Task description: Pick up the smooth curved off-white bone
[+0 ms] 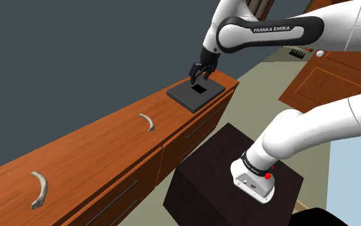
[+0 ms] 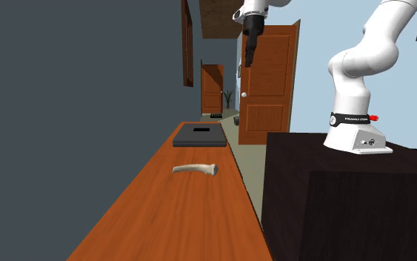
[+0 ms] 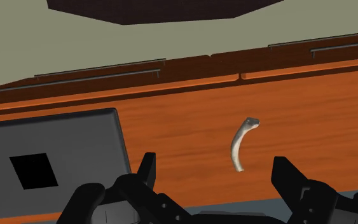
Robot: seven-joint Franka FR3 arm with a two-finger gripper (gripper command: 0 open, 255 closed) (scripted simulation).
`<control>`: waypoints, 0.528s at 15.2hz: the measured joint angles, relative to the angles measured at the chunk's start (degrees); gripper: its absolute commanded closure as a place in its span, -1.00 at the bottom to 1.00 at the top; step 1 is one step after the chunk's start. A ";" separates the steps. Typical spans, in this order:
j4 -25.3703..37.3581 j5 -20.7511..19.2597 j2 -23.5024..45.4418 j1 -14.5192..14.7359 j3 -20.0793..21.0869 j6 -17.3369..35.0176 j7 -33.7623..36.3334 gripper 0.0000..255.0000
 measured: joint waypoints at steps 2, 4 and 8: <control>-0.50 0.17 3.28 0.25 0.56 3.71 0.56 -1.00; -0.47 0.30 7.38 0.54 1.23 7.69 1.30 -1.00; 1.43 0.18 16.07 1.00 2.50 14.38 2.89 -1.00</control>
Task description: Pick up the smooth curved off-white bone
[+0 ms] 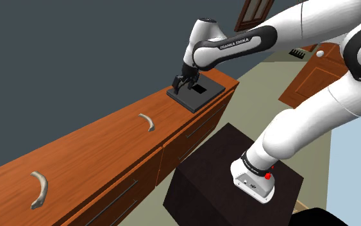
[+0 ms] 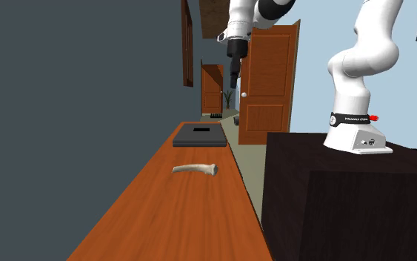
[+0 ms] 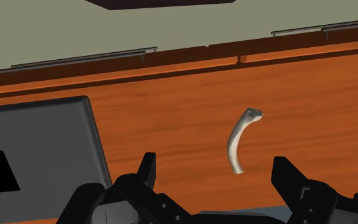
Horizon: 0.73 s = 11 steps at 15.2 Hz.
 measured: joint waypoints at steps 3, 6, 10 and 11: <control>1.47 -0.44 6.66 0.48 1.11 5.08 1.77 -1.00; 3.75 -1.36 13.34 0.89 1.85 9.35 3.50 -1.00; 7.89 -3.09 22.32 1.55 2.18 14.00 5.71 -1.00; 9.55 -3.58 24.75 1.88 2.23 14.70 6.43 -1.00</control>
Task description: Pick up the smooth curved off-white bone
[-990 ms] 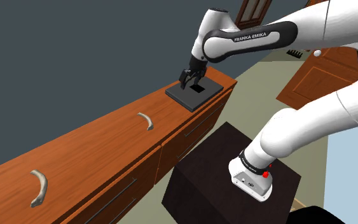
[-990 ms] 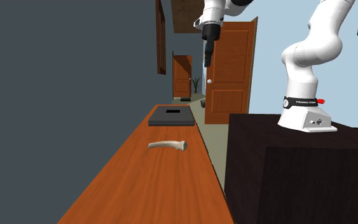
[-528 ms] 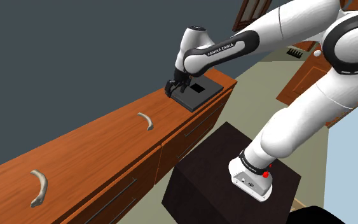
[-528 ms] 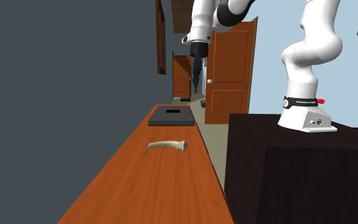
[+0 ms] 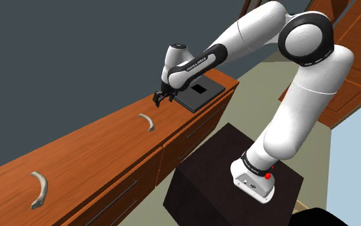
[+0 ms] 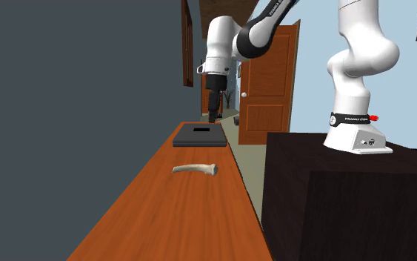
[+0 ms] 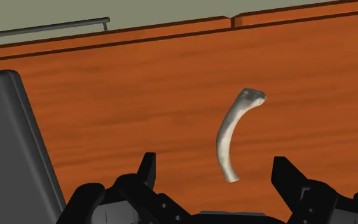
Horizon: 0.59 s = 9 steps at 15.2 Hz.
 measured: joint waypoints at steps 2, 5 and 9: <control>3.05 -1.00 4.93 0.52 -0.20 1.81 1.02 -1.00; 7.67 -2.28 11.91 1.67 -0.62 3.99 2.66 -1.00; 14.69 -3.40 20.71 3.23 -1.31 5.54 4.20 -1.00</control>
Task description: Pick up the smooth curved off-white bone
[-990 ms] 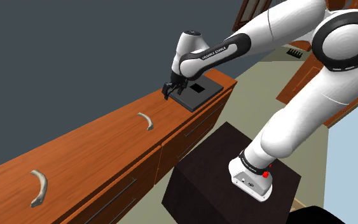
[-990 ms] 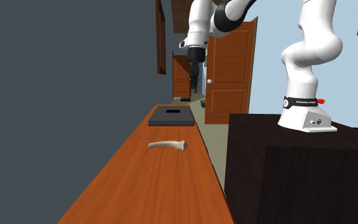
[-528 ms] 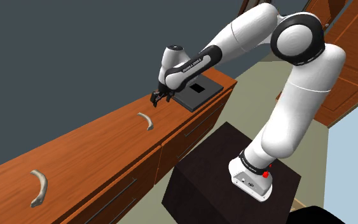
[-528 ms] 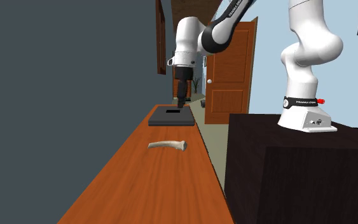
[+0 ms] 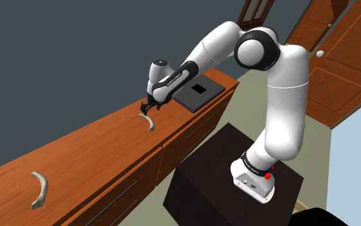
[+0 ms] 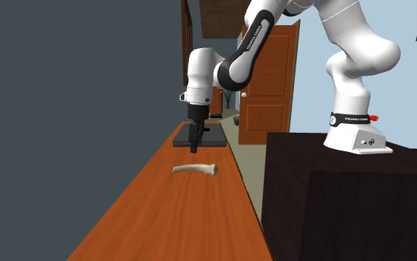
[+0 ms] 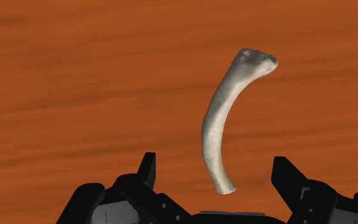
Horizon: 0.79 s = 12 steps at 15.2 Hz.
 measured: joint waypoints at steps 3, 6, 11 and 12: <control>4.59 -0.36 5.08 0.67 -0.37 0.36 0.48 -1.00; 5.76 -0.56 7.45 0.90 -0.60 1.55 0.64 -1.00; 7.18 -0.82 10.69 1.29 -0.94 3.38 0.96 1.00; 7.22 -0.83 10.85 1.29 -0.96 3.50 0.95 1.00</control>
